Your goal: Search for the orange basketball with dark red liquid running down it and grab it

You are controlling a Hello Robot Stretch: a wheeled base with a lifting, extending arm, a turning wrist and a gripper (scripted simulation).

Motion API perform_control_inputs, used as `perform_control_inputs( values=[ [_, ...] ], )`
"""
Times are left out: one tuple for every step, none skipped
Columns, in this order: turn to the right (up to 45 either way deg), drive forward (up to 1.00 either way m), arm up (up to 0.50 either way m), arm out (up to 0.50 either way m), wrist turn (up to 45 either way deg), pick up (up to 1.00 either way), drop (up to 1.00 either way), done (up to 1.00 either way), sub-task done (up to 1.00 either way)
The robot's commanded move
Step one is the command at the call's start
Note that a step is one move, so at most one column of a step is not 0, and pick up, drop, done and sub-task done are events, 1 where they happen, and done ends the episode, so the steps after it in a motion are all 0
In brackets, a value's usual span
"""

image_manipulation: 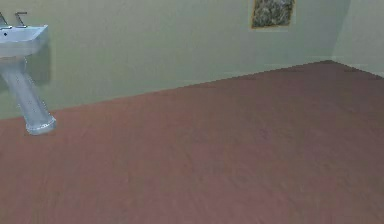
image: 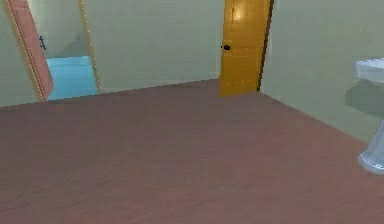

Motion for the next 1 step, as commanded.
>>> perform_control_inputs(
  values=[
    [0.0,1.00,0.00,0.00,0.0,0.00,0.00,0.00,0.00]
  ],
)
